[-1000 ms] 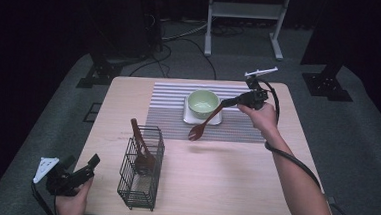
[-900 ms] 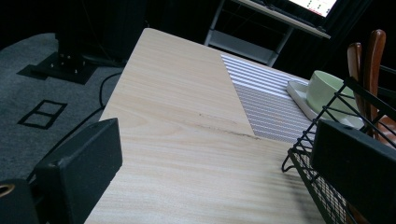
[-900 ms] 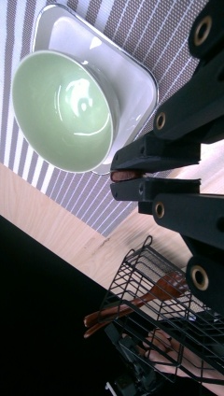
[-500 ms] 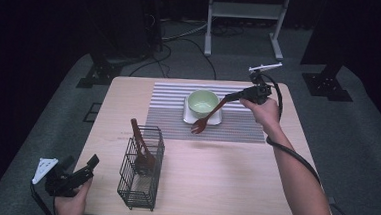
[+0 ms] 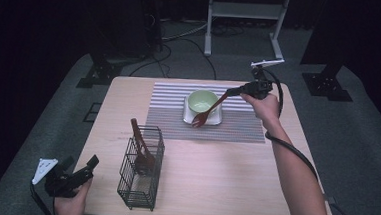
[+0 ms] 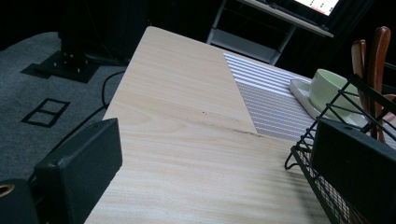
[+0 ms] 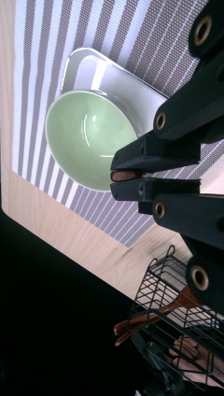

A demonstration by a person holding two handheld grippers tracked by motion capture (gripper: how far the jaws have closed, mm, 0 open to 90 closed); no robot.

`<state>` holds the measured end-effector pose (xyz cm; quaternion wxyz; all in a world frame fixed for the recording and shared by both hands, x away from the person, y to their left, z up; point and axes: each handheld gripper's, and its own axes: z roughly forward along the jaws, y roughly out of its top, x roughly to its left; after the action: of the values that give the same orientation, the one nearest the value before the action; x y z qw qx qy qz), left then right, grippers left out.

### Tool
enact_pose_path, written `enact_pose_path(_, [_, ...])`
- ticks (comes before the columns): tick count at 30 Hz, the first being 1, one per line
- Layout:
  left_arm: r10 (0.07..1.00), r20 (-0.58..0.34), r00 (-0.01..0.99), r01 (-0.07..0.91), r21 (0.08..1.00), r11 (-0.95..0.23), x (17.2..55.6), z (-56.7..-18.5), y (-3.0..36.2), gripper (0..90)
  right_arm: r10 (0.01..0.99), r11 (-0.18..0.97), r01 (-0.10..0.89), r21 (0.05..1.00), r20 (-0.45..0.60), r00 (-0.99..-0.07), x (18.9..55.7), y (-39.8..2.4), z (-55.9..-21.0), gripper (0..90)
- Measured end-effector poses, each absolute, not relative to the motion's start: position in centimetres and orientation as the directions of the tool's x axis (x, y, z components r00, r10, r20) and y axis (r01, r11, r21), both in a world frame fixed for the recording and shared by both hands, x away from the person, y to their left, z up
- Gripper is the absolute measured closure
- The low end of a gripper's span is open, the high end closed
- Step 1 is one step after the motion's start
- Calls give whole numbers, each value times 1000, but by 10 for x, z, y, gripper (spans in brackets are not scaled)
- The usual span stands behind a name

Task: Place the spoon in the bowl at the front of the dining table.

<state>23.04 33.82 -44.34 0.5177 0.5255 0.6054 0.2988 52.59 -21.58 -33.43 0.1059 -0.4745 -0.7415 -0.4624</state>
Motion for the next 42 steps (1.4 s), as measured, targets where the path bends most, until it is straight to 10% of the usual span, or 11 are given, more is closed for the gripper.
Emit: enact_pose_path(42, [950, -301, 90, 318, 912, 258, 227, -442, 339, 14, 650, -1, 809, 588, 615, -446, 548, -229, -326, 835])
